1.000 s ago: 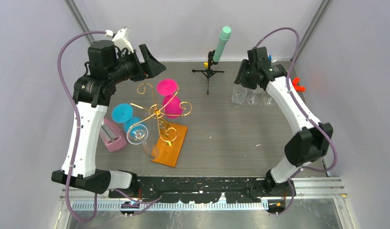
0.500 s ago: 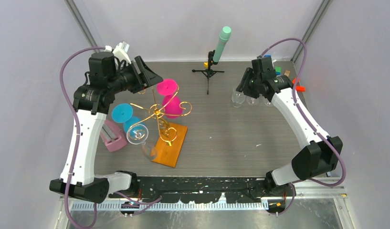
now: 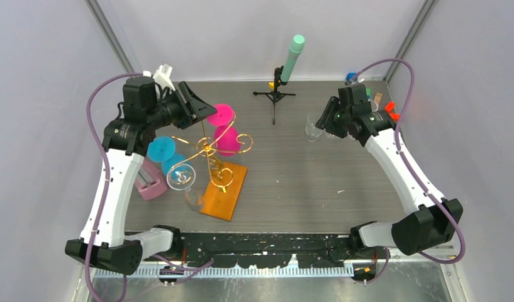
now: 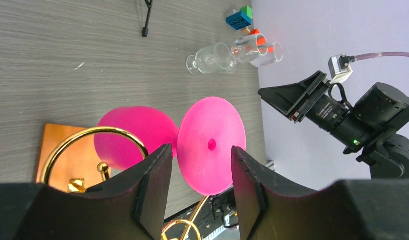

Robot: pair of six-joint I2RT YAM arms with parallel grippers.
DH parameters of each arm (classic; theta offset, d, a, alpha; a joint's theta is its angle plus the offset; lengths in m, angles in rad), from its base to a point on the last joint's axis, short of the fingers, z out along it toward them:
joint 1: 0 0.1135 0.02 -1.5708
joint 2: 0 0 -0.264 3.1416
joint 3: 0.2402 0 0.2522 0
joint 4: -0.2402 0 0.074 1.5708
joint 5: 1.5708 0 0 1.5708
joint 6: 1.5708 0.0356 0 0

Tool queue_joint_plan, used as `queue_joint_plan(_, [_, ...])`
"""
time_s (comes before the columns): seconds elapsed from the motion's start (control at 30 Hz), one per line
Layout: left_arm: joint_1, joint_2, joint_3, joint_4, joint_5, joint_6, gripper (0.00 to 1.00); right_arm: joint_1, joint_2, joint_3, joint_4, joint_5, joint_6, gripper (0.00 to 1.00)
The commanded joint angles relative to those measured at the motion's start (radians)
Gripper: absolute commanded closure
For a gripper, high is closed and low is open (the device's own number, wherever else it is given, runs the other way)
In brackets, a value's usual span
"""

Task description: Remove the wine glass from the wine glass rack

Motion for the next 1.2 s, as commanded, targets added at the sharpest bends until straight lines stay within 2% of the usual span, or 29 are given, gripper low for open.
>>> queue_joint_plan(0.0, [0.004, -0.004, -0.021, 0.108, 0.080, -0.085, 0.53, 0.001, -0.050, -0.015, 0.010, 0.028, 0.021, 0.54])
queue_joint_plan(0.27, [0.004, -0.017, -0.060, 0.208, 0.083, -0.169, 0.73, 0.001, -0.100, -0.042, -0.001, 0.065, 0.014, 0.54])
queue_joint_plan(0.4, [0.004, -0.014, -0.074, 0.245, 0.096, -0.191, 0.78, 0.001, -0.110, -0.049, -0.027, 0.102, -0.018, 0.54])
queue_joint_plan(0.7, [0.004, -0.014, -0.132, 0.324, 0.161, -0.302, 0.77, 0.001, -0.133, -0.049, -0.041, 0.119, -0.036, 0.54])
queue_joint_plan(1.17, [0.008, -0.025, -0.098, 0.207, 0.083, -0.205, 0.69, 0.001, -0.165, -0.081, -0.040, 0.054, -0.017, 0.54])
